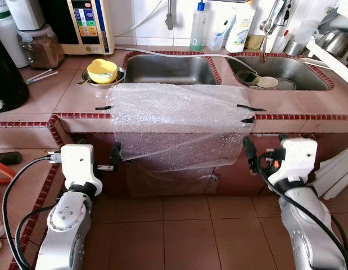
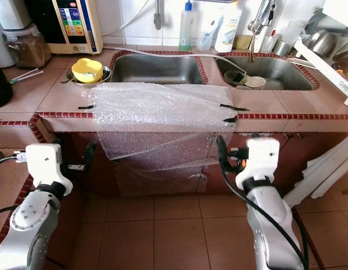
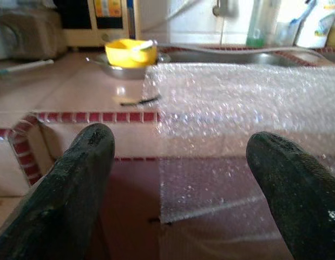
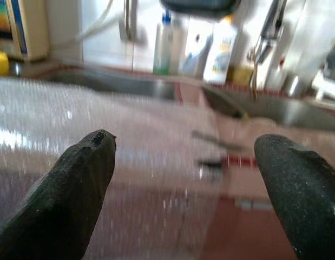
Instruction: Kitchen organization
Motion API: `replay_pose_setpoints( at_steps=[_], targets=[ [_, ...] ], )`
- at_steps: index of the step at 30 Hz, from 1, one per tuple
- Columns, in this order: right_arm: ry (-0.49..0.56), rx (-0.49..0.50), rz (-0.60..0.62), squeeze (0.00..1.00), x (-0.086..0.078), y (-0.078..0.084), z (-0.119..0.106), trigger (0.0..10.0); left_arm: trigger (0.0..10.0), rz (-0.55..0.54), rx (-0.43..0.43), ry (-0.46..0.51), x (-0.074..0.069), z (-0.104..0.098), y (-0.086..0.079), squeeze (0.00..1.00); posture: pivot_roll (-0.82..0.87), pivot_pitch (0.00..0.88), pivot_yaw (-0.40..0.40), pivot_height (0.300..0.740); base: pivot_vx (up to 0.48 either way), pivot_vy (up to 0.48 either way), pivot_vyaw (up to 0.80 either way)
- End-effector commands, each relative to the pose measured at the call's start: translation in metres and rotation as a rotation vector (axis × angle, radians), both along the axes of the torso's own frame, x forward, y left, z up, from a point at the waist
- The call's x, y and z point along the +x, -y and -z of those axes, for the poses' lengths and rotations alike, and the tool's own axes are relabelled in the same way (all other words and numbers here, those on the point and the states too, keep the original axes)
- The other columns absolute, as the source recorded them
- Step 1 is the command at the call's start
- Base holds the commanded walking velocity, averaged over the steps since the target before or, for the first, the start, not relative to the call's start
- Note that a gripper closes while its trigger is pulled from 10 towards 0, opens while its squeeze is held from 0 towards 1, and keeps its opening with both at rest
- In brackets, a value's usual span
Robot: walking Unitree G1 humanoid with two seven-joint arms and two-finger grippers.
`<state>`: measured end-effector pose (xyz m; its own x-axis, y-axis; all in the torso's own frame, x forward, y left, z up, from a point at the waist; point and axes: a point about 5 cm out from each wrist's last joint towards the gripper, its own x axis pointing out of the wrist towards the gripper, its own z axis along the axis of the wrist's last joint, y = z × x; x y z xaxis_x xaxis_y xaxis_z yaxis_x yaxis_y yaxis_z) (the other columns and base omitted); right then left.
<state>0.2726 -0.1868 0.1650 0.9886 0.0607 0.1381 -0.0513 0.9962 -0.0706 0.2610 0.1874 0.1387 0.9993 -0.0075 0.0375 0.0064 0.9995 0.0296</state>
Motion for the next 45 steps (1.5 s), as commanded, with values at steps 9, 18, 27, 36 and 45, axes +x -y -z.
replay_pose_setpoints(
  at_steps=[9, 18, 27, 36, 45],
  targets=[
    [0.038, -0.01, -0.01, 0.0, 0.005, -0.001, -0.013, 10.0, 10.0, 0.001, -0.023, 0.066, 0.007, -0.017, 0.004, 0.0, -0.03, 0.038, -0.014, 0.74, 0.09, 0.0, 0.0],
    [0.041, -0.012, -0.021, 0.0, 0.009, -0.004, -0.014, 10.0, 10.0, 0.012, -0.042, 0.071, 0.01, -0.017, 0.01, 0.0, -0.04, 0.035, -0.018, 0.74, 0.349, 0.0, 0.0],
    [0.027, -0.002, -0.027, 0.0, 0.009, -0.008, -0.009, 10.0, 10.0, 0.015, -0.049, 0.066, 0.012, -0.016, 0.013, 0.0, -0.04, 0.029, -0.018, 0.74, 0.372, 0.0, 0.0],
    [-0.048, 0.052, -0.039, 0.0, 0.01, -0.014, 0.011, 10.0, 10.0, -0.001, -0.04, 0.021, 0.011, 0.0, 0.008, 0.0, -0.04, 0.018, -0.018, 0.74, 0.38, 0.0, 0.0],
    [-0.058, 0.045, -0.038, 0.0, 0.012, -0.015, 0.017, 10.0, 10.0, -0.017, -0.038, -0.007, 0.01, 0.01, 0.005, 0.0, -0.04, 0.011, -0.018, 0.74, 0.373, 0.0, 0.0]
  ],
)
